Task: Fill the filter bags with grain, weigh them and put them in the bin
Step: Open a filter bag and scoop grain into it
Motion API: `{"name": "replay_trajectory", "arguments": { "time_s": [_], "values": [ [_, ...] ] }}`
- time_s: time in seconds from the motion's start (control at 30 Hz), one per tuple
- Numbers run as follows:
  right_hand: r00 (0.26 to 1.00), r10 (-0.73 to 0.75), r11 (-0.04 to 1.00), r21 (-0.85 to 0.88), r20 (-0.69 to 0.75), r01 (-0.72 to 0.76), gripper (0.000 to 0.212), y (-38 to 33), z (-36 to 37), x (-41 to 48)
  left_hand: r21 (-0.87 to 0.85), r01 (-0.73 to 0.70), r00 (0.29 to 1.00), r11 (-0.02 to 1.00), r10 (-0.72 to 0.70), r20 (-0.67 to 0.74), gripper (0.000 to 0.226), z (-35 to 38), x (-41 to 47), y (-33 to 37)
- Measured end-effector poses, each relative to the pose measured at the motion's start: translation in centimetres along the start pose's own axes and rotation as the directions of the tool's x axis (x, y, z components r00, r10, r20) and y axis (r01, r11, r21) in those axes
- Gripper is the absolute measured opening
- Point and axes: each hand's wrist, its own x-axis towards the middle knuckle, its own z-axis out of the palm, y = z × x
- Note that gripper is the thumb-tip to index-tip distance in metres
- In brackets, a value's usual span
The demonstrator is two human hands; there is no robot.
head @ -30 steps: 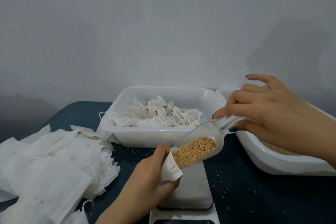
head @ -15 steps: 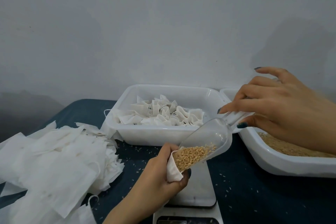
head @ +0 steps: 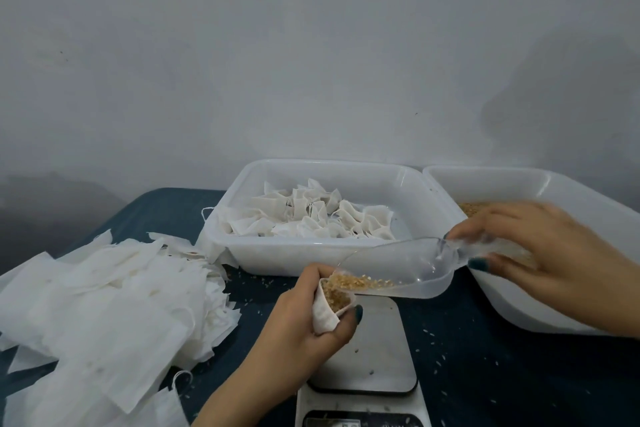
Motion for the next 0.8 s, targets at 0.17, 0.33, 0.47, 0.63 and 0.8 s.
{"name": "replay_trajectory", "arguments": {
  "time_s": [0.17,0.33,0.47,0.63,0.8],
  "values": [
    [0.976,0.217,0.884,0.424,0.003,-0.198,0.031,0.7,2.7,-1.7,-0.006,-0.003,1.0,1.0,0.003,0.005,0.019,-0.3,0.3,-0.4],
    [0.879,0.477,0.738,0.555,-0.026,-0.384,0.018,3.7,3.4,-1.7,-0.04,-0.005,1.0,0.999,0.004,-0.023,0.018,-0.6,0.8,-0.3],
    [0.683,0.73,0.626,0.4,0.0,-0.669,0.016,8.1,3.9,-1.3,-0.129,0.002,1.0,0.992,-0.006,-0.029,0.028,-0.6,1.2,0.4],
    [0.528,0.834,0.54,-0.042,0.162,-0.841,0.032,12.2,5.4,-1.5,-0.233,0.05,0.999,0.971,-0.049,0.008,0.025,-0.8,1.8,0.4],
    [0.596,0.795,0.604,-0.244,0.112,-0.759,0.022,10.4,6.1,-0.8,-0.208,0.062,0.998,0.976,-0.057,0.033,0.027,-1.0,2.4,-0.1]
  ]
}}
